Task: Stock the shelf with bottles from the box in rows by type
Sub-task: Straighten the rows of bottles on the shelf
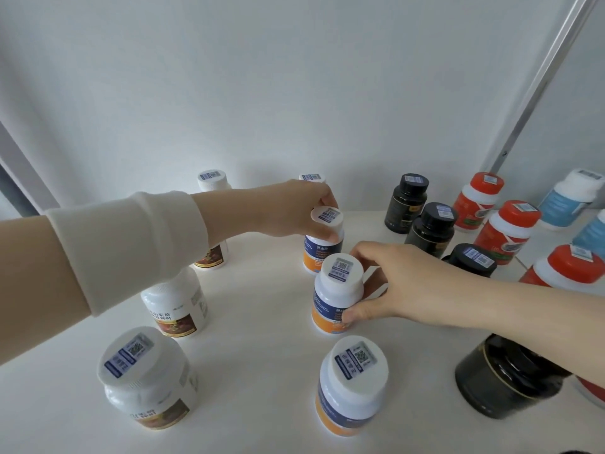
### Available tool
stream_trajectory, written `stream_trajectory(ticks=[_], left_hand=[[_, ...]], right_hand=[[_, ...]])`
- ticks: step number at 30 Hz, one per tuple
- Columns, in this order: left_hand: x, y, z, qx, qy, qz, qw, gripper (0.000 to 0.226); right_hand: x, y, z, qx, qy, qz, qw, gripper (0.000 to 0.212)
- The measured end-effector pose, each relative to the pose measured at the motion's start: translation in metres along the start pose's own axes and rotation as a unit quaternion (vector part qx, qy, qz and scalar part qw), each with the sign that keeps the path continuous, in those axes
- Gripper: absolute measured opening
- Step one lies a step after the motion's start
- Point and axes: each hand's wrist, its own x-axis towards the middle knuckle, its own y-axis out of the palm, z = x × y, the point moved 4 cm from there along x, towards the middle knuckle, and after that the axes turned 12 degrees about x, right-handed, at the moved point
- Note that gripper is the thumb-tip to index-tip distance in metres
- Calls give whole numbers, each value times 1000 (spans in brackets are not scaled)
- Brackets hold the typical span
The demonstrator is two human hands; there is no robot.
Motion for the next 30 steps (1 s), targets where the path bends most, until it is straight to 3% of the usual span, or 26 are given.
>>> stream_trajectory(ticks=[10, 14, 18, 23, 26, 30], left_hand=[[-2, 5, 0, 11, 15, -15, 1000, 50], [-8, -7, 0, 54, 18, -13, 998, 56], [-30, -30, 1, 192, 28, -34, 980, 46], [-73, -48, 6, 392, 14, -14, 920, 45], [-108, -52, 13, 417, -21, -7, 908, 43], [-157, -52, 18, 408, -42, -23, 912, 39]], right_hand=[[1, -1, -2, -12, 18, 22, 1000, 62], [0, -16, 0, -83, 24, 10, 996, 74], [-7, -34, 11, -215, 16, -14, 976, 76], [-16, -44, 33, -337, 9, -52, 940, 73], [-26, -41, 53, -360, -12, -75, 930, 70], [-42, -23, 88, -314, -63, -105, 942, 64]])
